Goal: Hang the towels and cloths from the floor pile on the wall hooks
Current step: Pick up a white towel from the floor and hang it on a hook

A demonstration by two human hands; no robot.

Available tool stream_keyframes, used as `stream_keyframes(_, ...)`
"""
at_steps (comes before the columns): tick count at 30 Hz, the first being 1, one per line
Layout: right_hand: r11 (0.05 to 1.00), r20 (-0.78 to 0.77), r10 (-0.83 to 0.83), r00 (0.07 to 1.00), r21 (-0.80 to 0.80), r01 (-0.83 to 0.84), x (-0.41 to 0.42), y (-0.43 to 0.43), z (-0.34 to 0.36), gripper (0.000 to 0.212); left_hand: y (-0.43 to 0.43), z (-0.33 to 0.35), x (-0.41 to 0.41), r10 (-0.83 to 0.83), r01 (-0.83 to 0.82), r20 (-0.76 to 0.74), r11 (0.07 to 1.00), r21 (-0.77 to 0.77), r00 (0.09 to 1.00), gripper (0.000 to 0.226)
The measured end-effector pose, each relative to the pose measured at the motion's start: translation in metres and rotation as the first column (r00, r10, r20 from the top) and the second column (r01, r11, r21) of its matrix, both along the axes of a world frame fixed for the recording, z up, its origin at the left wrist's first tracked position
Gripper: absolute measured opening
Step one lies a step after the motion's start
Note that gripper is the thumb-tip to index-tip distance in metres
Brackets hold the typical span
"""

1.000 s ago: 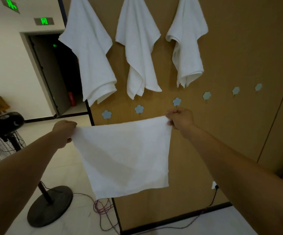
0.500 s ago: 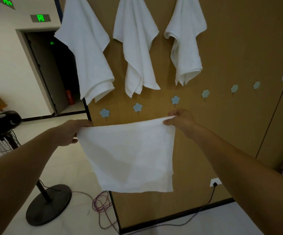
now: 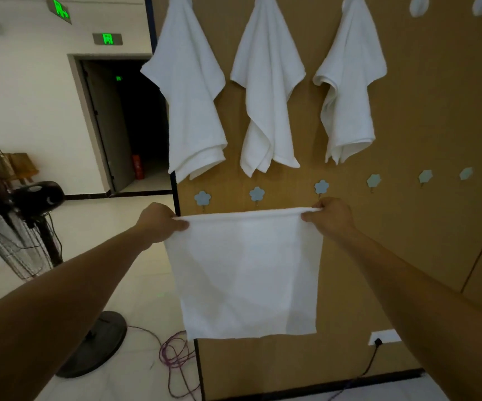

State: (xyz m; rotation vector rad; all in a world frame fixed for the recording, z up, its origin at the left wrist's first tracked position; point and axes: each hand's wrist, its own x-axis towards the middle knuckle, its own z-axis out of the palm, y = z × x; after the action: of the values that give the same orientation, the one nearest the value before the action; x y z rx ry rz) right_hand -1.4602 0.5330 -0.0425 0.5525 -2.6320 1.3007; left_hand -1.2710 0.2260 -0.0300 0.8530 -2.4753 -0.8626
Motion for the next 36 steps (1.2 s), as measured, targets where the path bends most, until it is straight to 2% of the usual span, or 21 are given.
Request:
stream_keyframes(2,0.996,-0.038,-0.005,0.999,0.091,0.009,0.004,-0.004,0.002,0.020,-0.001,0.000,0.005,0.023,-0.022,0.014,0.997,-0.076,1.000,0.043)
stream_keyframes(4,0.998,-0.084,-0.020,0.996,0.058,0.025,0.007,-0.011,0.004,0.021,-0.003,0.002,0.010,0.022,-0.017,0.042,0.995,-0.103,0.999,0.045)
stream_keyframes(7,0.999,-0.154,-0.039,0.987,-0.020,0.036,0.014,-0.027,0.007,0.034,-0.008,0.006,0.018,0.033,-0.017,0.095,0.987,-0.162,0.995,0.045)
stream_keyframes(10,1.000,-0.146,0.022,0.989,-0.015,-0.025,0.023,-0.046,0.008,0.026,-0.013,0.006,0.022,0.044,-0.047,-0.026,0.994,-0.097,0.999,0.037)
stream_keyframes(12,0.987,-0.064,0.055,0.996,-0.148,-0.064,0.029,-0.055,0.006,0.024,-0.015,0.003,0.023,0.037,-0.044,-0.145,0.998,-0.040,0.989,0.027)
stream_keyframes(14,0.947,0.021,0.060,0.998,-0.317,-0.051,0.037,-0.065,0.003,0.027,-0.017,0.000,0.025,0.028,-0.021,-0.263,0.999,0.027,0.964,0.024)
stream_keyframes(15,0.933,0.046,0.065,0.997,-0.357,-0.045,0.041,-0.071,0.002,0.022,-0.018,-0.002,0.026,0.031,-0.007,-0.321,0.997,0.074,0.947,0.025)
stream_keyframes(17,0.926,0.114,0.094,0.989,-0.374,-0.045,0.050,-0.083,-0.002,0.012,-0.020,-0.005,0.029,0.040,0.018,-0.412,0.991,0.135,0.910,0.022)
stream_keyframes(19,0.937,0.175,0.142,0.974,-0.342,-0.075,0.060,-0.097,-0.005,0.020,-0.022,-0.010,0.030,0.030,0.048,-0.448,0.986,0.162,0.894,0.010)
stream_keyframes(22,0.917,0.222,0.338,0.915,-0.296,-0.267,0.074,-0.112,-0.010,0.015,-0.025,-0.020,0.029,-0.016,0.108,-0.450,0.978,0.180,0.893,0.024)
stream_keyframes(24,0.892,0.249,0.452,0.857,-0.147,-0.428,0.078,-0.117,-0.016,0.046,-0.029,-0.026,0.027,-0.044,0.130,-0.438,0.977,0.167,0.898,0.026)
stream_keyframes(25,0.886,0.261,0.457,0.850,-0.051,-0.461,0.079,-0.120,-0.019,0.063,-0.032,-0.030,0.026,-0.083,0.156,-0.415,0.977,0.146,0.906,0.023)
stream_keyframes(26,0.883,0.264,0.449,0.854,0.016,-0.469,0.077,-0.123,-0.024,0.071,-0.035,-0.033,0.024,-0.139,0.202,-0.379,0.971,0.131,0.915,0.020)
stream_keyframes(27,0.885,0.257,0.443,0.859,0.030,-0.465,0.075,-0.126,-0.028,0.067,-0.037,-0.036,0.023,-0.206,0.260,-0.330,0.957,0.127,0.921,0.019)
stream_keyframes(29,0.894,0.232,0.446,0.864,-0.071,-0.442,0.070,-0.134,-0.036,0.044,-0.043,-0.042,0.019,-0.344,0.363,-0.181,0.928,0.081,0.921,0.025)
stream_keyframes(31,0.895,0.195,0.445,0.874,-0.111,-0.431,0.063,-0.142,-0.041,0.040,-0.049,-0.049,0.011,-0.439,0.439,-0.013,0.898,-0.011,0.898,0.025)
stream_keyframes(32,0.901,0.164,0.434,0.886,-0.079,-0.426,0.060,-0.147,-0.043,0.038,-0.052,-0.052,0.005,-0.451,0.451,0.019,0.892,-0.027,0.892,0.023)
stream_keyframes(34,0.913,0.105,0.407,0.907,-0.013,-0.408,0.050,-0.158,-0.050,0.032,-0.058,-0.056,-0.008,-0.424,0.425,-0.039,0.905,0.004,0.905,0.028)
stream_keyframes(36,0.914,0.080,0.407,0.910,-0.037,-0.405,0.037,-0.169,-0.058,0.027,-0.063,-0.061,-0.023,-0.369,0.379,-0.130,0.924,0.062,0.920,0.035)
